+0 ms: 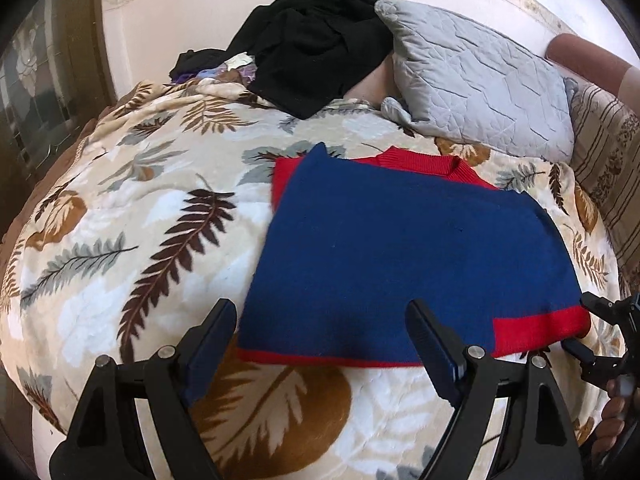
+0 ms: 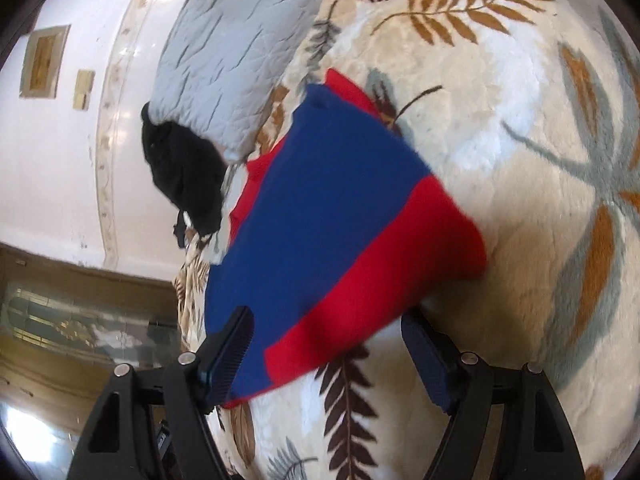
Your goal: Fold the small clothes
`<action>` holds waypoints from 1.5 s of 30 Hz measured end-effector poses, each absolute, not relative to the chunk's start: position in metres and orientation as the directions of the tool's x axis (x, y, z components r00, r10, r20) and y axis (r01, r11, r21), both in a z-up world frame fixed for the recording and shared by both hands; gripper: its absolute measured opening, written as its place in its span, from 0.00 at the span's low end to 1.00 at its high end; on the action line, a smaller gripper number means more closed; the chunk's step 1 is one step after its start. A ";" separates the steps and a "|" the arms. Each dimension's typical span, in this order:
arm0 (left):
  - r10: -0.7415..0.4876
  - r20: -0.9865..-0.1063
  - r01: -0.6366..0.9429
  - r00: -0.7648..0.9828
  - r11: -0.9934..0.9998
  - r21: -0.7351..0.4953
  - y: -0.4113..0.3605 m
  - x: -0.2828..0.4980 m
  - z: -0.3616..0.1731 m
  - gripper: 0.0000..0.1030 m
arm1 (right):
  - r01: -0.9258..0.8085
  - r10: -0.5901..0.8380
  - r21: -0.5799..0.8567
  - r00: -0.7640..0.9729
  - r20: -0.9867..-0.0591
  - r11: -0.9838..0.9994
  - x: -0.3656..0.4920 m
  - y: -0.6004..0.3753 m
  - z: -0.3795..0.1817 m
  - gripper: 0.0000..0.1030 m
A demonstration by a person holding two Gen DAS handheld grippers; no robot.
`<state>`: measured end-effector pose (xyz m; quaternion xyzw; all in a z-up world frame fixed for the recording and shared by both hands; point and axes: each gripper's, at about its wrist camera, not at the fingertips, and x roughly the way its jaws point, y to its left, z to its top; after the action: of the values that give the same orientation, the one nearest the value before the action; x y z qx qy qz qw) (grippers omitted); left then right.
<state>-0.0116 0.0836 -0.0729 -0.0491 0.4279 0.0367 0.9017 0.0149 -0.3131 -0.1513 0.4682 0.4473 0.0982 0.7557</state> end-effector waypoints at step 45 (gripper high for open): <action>-0.007 -0.783 0.002 0.622 1.000 -0.007 0.046 0.068 -0.135 0.92 | 0.207 0.247 0.419 0.555 -0.795 0.884 0.143 -0.342 -0.107 0.79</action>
<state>0.0684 0.0458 -0.1347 -0.0025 0.4346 -0.0024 0.9006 0.1426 -0.3422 -0.1068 0.2407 0.4718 0.0118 0.8481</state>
